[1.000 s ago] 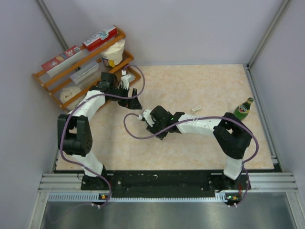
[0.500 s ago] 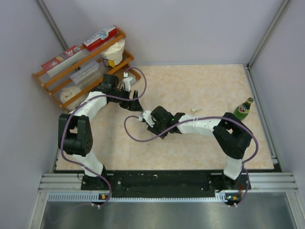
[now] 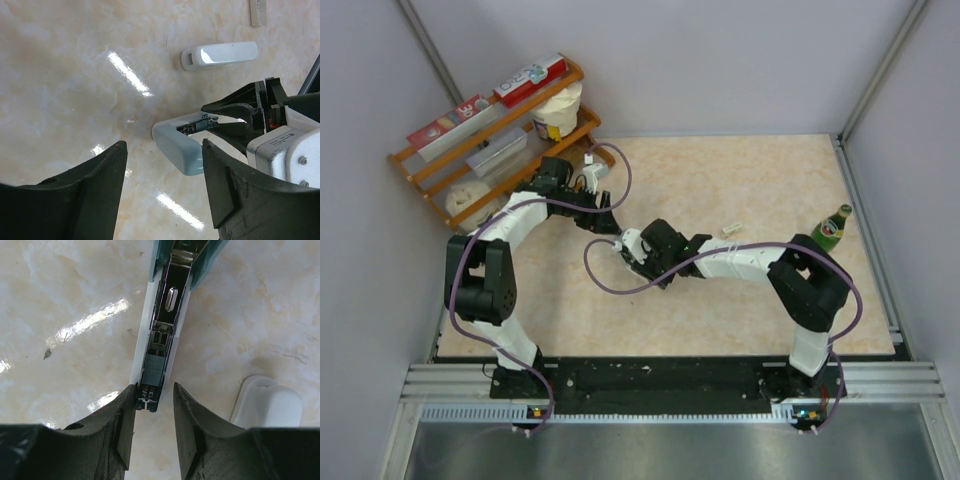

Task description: Load the staples into the stapler

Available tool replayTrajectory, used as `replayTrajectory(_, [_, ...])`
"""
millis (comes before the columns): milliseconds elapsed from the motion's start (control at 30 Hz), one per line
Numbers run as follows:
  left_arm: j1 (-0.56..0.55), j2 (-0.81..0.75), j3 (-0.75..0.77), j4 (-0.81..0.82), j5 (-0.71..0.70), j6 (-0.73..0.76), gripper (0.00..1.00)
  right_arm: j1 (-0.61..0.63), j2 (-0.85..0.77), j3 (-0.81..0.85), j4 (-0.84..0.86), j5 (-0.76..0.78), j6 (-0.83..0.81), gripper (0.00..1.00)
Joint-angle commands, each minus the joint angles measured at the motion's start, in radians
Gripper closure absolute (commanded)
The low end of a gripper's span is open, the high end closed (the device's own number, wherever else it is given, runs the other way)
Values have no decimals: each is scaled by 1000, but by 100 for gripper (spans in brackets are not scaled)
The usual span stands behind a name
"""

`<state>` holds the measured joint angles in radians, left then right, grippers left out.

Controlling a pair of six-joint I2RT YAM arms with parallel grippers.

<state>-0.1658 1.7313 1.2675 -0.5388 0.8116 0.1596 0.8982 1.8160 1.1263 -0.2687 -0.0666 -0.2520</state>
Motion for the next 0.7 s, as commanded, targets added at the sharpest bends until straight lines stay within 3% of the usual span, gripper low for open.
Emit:
replayTrajectory(0, [-5,1,-7,13,41,18,36,-10,-29,-8,22,-9,-10,65])
replayTrajectory(667, [-31,-19,3,-113,63,109,46,-8,-21,1,20,8,-1,65])
